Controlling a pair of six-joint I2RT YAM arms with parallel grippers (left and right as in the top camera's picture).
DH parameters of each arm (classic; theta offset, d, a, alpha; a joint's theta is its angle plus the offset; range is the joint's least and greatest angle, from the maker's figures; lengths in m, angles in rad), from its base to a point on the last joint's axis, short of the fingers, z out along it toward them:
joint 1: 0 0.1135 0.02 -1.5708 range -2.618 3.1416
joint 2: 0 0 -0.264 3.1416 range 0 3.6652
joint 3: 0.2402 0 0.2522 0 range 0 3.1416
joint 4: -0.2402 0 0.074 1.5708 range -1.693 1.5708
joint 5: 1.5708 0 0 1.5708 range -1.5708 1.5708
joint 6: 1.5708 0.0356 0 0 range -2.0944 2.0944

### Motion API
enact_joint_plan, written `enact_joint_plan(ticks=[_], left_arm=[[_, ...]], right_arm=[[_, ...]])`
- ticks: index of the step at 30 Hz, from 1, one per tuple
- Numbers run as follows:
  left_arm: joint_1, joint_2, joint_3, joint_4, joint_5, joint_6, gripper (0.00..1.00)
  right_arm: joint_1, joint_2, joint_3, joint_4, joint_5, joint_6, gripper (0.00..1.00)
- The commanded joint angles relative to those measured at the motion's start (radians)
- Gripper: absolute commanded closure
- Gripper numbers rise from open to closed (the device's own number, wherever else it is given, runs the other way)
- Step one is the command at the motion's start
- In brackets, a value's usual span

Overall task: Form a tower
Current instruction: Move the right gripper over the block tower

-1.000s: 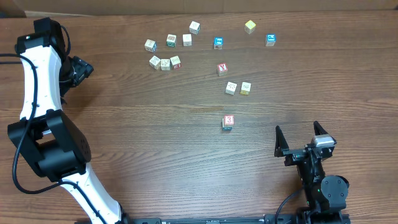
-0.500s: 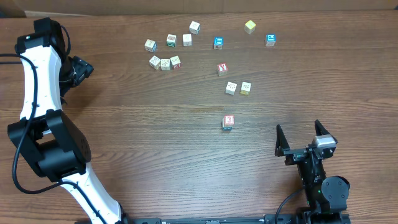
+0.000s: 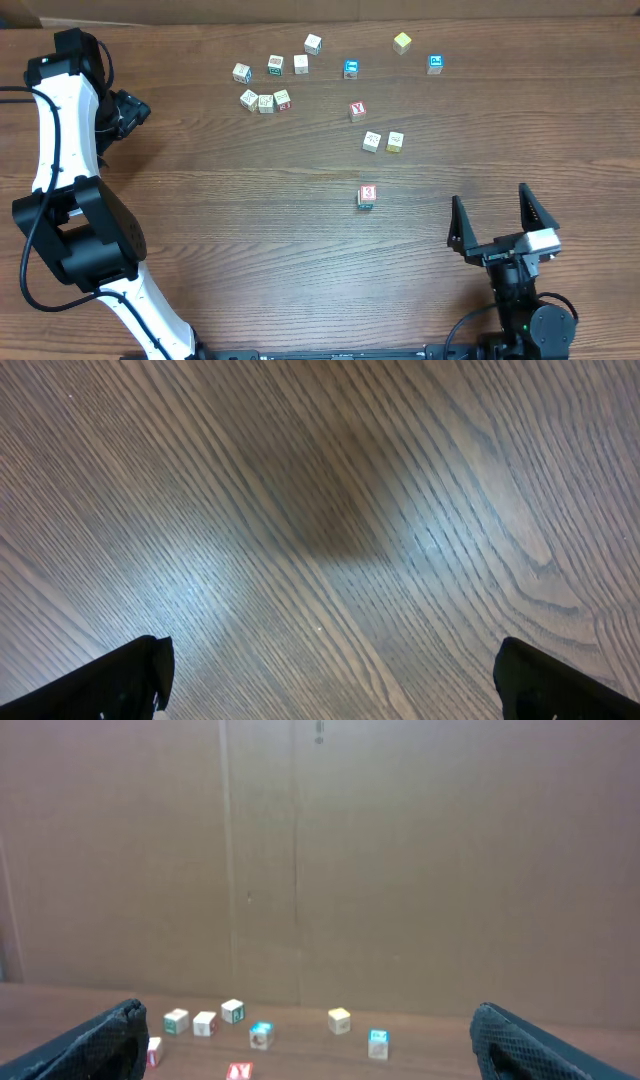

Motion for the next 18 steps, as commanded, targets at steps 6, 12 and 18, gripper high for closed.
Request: enact_joint_plan(ticks=[6,12,18], left_arm=[[-0.005,0.003,0.013,0.002,0.001,0.008,0.0],[-0.005,0.003,0.013,0.002,0.001,0.008,0.0],[-0.005,0.003,0.013,0.002,0.001,0.008,0.0]], right_arm=[[-0.033,0.182,0.39,-0.092,0.038,0.001,0.0],[-0.042,0.479,0.762,-0.23,0.016,0.002,0.0],[-0.042,0.816,1.274,-0.571,-0.061,0.003,0.0]])
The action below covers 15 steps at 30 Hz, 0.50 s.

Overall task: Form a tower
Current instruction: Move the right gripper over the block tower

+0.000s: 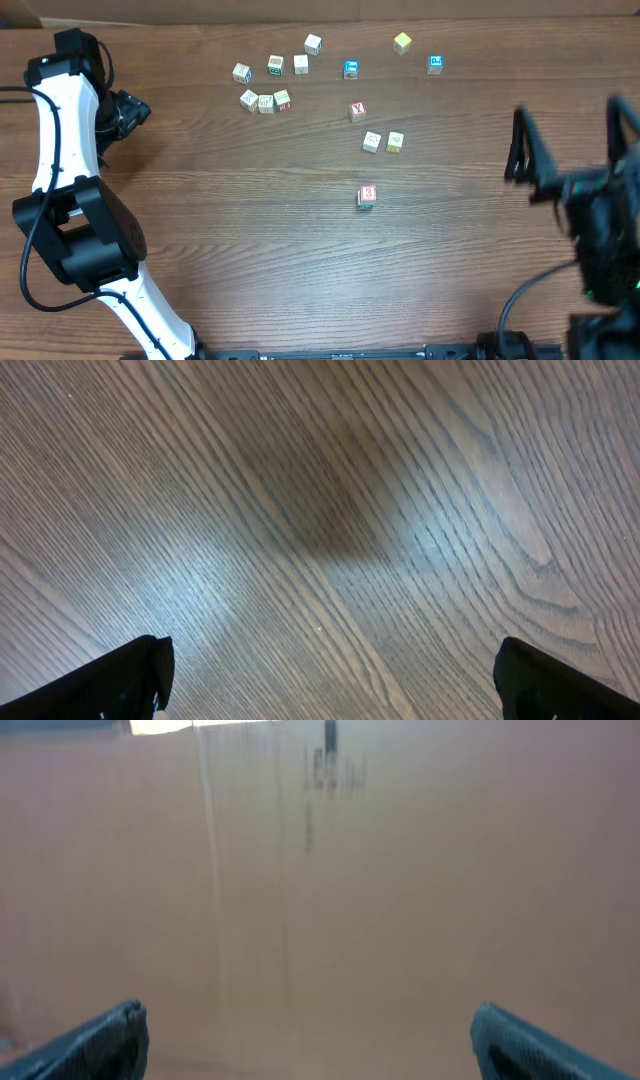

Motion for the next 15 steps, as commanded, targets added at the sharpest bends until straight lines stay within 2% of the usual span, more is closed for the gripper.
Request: enact_joint_plan(ticks=[1,9,13,15], left_arm=[[-0.005,0.003,0.013,0.001,0.001,0.008,0.0],[-0.005,0.003,0.013,0.001,0.001,0.008,0.01],[-0.005,0.003,0.013,0.001,0.001,0.008,0.0],[-0.005,0.003,0.013,0.001,0.001,0.008,0.01]], right_arm=[[-0.003,0.178,0.304,-0.19,-0.041,-0.003,0.0],[-0.004,0.639,1.041,-0.83,-0.04,0.0,0.0],[-0.003,0.83,1.278,-1.072,-0.041,0.0,0.0],[-0.003,0.918,1.319,-1.176,-0.041,0.0,0.0]])
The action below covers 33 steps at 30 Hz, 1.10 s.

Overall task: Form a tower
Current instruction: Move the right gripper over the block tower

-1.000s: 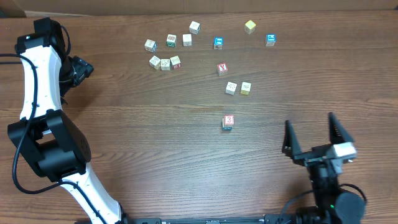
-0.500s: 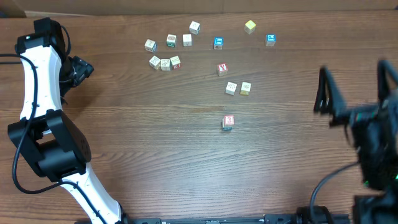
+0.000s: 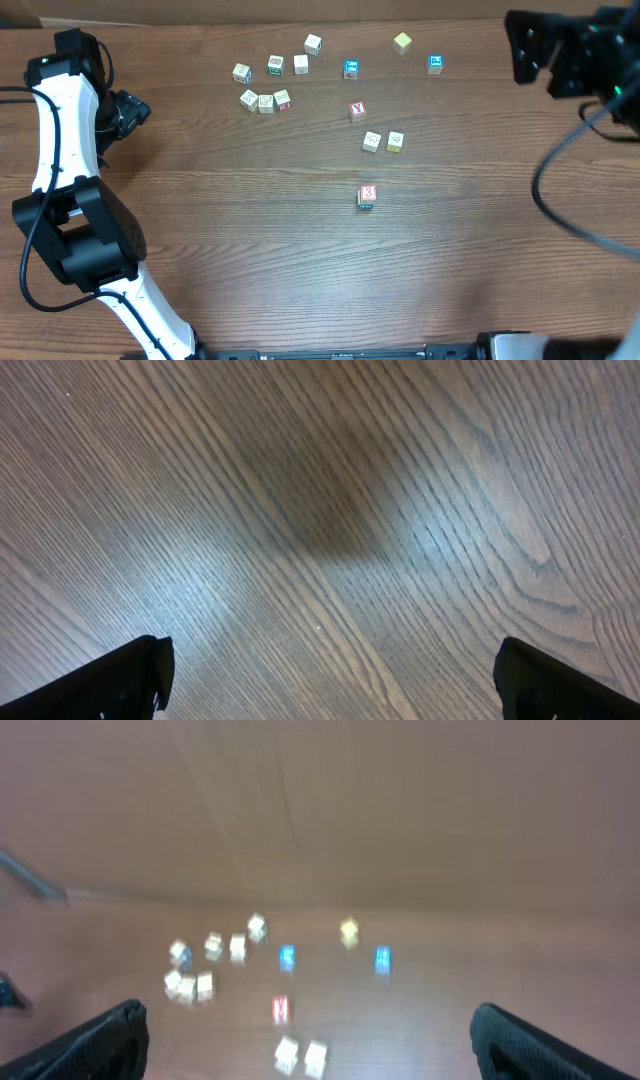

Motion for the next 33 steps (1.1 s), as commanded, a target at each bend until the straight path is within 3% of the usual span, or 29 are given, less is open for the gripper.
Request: enact_joint_plan(ticks=[1,9,13,16,18,22,26,33], left_arm=[[-0.005,0.003,0.013,0.001,-0.003,0.008,0.0],[-0.005,0.003,0.013,0.001,-0.003,0.008,0.0],[-0.005,0.003,0.013,0.001,-0.003,0.008,0.01],[-0.005,0.003,0.013,0.001,-0.003,0.008,0.0],[-0.005,0.003,0.013,0.001,-0.003,0.008,0.01],[-0.005,0.003,0.013,0.001,-0.003,0.008,0.01],[-0.005,0.003,0.013,0.001,-0.003,0.008,0.0],[-0.005,0.003,0.013,0.001,-0.003,0.008,0.0]], right_arm=[[-0.003,0.137,0.077,-0.117,-0.007,0.0,0.0],[-0.003,0.281,0.076,-0.239,-0.148,0.041,0.0],[-0.002,0.288,0.076,-0.306,-0.173,0.077,0.35],[0.014,0.287,0.063,-0.335,-0.17,0.114,0.55],[0.042,0.286,0.043,-0.335,-0.167,0.168,0.5],[0.144,0.286,-0.055,-0.334,-0.026,0.283,0.31],[0.251,0.286,-0.2,-0.298,0.113,0.369,0.27],[0.401,0.286,-0.535,-0.124,0.122,0.449,0.27]])
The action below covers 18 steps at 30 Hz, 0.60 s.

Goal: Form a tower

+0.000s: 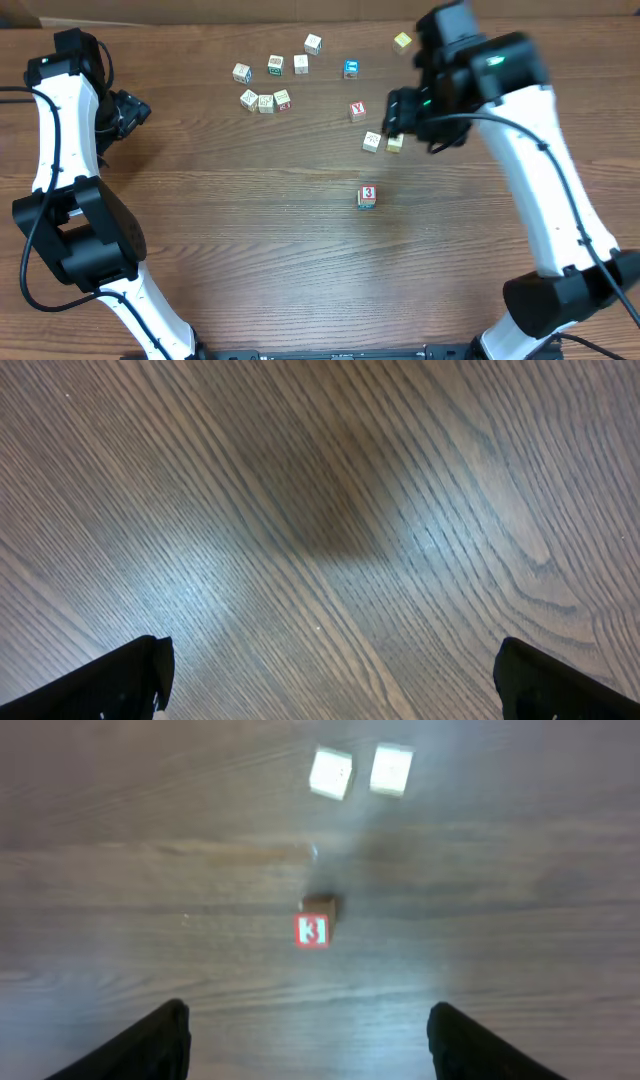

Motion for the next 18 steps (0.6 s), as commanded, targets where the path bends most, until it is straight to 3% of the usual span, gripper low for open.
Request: enact_joint_plan(ticks=[1,8,18], left_arm=[[-0.005,0.003,0.013,0.001,-0.003,0.008,0.0],[-0.005,0.003,0.013,0.001,-0.003,0.008,0.0],[-0.005,0.003,0.013,0.001,-0.003,0.008,0.0]], right_arm=[[0.064,-0.011,-0.172,0.091,0.031,0.066,0.27],[0.148,-0.01,-0.427,0.332,0.007,0.065,0.17],[0.177,-0.009,-0.651,0.57,0.067,-0.028,0.16]])
